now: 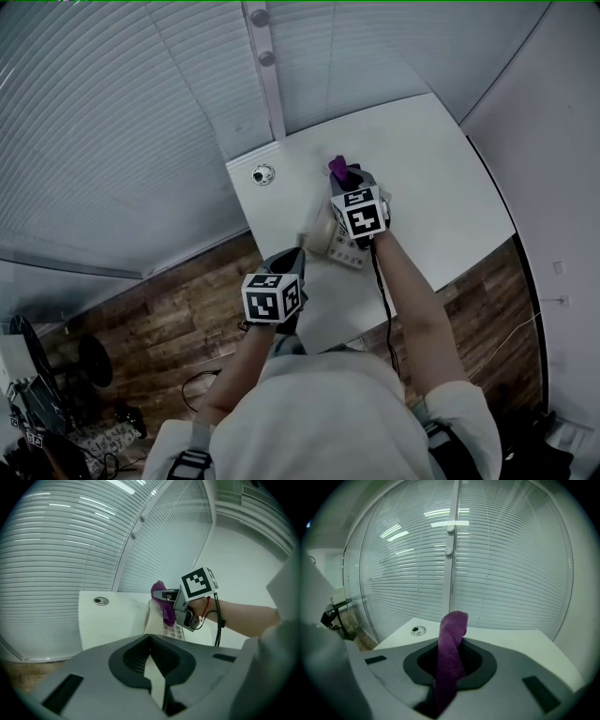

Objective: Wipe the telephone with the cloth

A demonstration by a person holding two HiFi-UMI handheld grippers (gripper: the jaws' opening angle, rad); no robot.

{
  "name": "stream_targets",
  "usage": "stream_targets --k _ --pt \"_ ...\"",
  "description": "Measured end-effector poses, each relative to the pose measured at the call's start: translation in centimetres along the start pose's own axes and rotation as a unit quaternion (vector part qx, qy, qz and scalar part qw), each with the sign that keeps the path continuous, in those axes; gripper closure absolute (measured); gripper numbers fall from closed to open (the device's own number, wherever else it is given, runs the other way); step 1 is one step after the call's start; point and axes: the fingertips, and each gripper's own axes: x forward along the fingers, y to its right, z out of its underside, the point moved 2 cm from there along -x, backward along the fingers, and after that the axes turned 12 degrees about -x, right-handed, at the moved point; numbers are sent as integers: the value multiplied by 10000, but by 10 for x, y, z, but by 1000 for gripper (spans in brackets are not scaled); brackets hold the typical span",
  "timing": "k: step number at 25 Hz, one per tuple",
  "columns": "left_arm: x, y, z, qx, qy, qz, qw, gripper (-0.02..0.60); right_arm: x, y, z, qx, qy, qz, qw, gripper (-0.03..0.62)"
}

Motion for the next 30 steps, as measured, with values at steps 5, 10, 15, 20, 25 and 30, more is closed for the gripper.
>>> stream_targets --k 5,10,15,20,25,30 --pt "1 0 2 5 -28 -3 10000 561 0 -2 -1 -102 -30 -13 9999 534" --pt "1 -2 6 31 -82 -13 10000 561 -5 -12 -3 -279 -24 -40 9996 534" --pt "0 -1 8 45 -85 -32 9999 561 -13 -21 -1 -316 -9 -180 9993 534" --pt "-2 -1 10 74 -101 -53 9999 561 -21 -29 1 -351 25 -300 9989 534" --pt "-2 -3 14 53 -129 -86 9999 561 -26 -39 3 -411 78 -398 9983 534" --pt "-2 -3 18 53 -169 -93 9998 561 -31 -50 4 -547 115 -502 9972 534"
